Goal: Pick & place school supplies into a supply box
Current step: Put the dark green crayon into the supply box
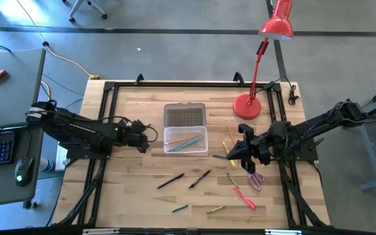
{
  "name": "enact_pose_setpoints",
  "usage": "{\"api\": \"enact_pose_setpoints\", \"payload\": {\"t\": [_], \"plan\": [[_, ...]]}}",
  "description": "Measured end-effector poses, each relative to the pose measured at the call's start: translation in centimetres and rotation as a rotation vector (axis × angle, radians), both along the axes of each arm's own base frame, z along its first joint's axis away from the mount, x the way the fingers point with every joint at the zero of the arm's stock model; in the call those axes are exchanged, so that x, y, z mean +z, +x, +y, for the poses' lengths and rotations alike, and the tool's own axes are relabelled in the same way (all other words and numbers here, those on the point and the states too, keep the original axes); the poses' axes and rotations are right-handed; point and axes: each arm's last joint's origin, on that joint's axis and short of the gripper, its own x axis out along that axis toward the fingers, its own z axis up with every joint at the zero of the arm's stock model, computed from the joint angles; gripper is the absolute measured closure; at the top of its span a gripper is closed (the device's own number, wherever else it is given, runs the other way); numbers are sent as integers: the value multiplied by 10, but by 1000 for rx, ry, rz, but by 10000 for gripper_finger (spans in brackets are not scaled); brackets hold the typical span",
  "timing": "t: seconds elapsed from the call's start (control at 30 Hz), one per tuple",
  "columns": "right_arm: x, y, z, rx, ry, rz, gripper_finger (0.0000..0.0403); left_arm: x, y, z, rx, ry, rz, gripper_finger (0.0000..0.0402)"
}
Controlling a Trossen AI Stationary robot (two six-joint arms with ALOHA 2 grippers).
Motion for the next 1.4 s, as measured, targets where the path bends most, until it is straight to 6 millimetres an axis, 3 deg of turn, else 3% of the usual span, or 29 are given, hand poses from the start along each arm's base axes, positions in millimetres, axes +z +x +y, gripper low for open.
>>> {"api": "enact_pose_setpoints", "payload": {"t": [0.3, 0.4, 0.57, 0.7, 0.93, 1.1, 1.4], "plan": [[0, 0, 0, -1, -3, -1, 402, 42, -18, 5, -163, 81, -218, 293], [0, 0, 0, -1, -3, -2, 402, 57, -27, 15, -121, 97, -318, 293], [0, 0, 0, -5, -18, -11, 402, 62, -40, 31, -30, 44, -385, 293], [0, 0, 0, -6, -18, -14, 402, 42, -37, 37, -55, -48, -439, 293], [0, 0, 0, -6, -18, -14, 402, -11, -44, 43, 11, -76, -419, 293], [0, 0, 0, -6, -18, -14, 402, -27, -46, 41, 3, -125, -430, 293], [0, 0, 0, -6, -18, -14, 402, -37, -51, 41, 38, -107, -427, 293]]}}
